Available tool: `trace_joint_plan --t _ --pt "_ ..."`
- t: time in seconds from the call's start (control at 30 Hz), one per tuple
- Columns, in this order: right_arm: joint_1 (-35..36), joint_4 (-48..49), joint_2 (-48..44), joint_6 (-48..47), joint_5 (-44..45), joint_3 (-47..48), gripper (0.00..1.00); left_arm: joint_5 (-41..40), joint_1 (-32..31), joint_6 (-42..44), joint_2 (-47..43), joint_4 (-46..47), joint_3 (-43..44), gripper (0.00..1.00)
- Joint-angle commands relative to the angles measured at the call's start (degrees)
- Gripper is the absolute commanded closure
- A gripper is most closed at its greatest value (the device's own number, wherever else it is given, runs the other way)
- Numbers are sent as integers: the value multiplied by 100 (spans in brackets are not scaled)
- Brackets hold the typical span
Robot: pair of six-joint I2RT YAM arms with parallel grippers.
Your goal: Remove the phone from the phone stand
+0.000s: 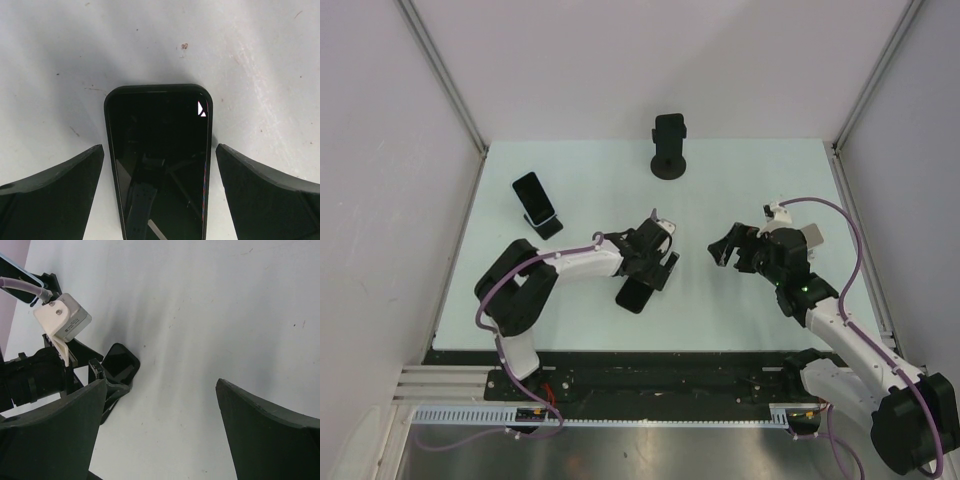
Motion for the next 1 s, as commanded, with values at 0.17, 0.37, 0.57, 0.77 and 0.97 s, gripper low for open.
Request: trace_joint_plan --t 0.17,0.37,0.57,0.77,0.97 --pt "-62 -46 -35 -144 -4 106 4 -117 -28 23 306 -201 178 1" --pt "-71 -63 -44 -170 5 106 4 -372 -11 -373 78 -227 -165 18" --pt "-80 -98 -44 -188 31 106 4 -592 165 -1119 -423 -228 -753 42" --pt "-106 -160 -87 -205 58 106 4 -812 525 -1691 -1038 -307 -1395 47" --pt "-115 -142 -44 -196 75 106 4 -909 894 -2113 -1320 -342 -1800 53"
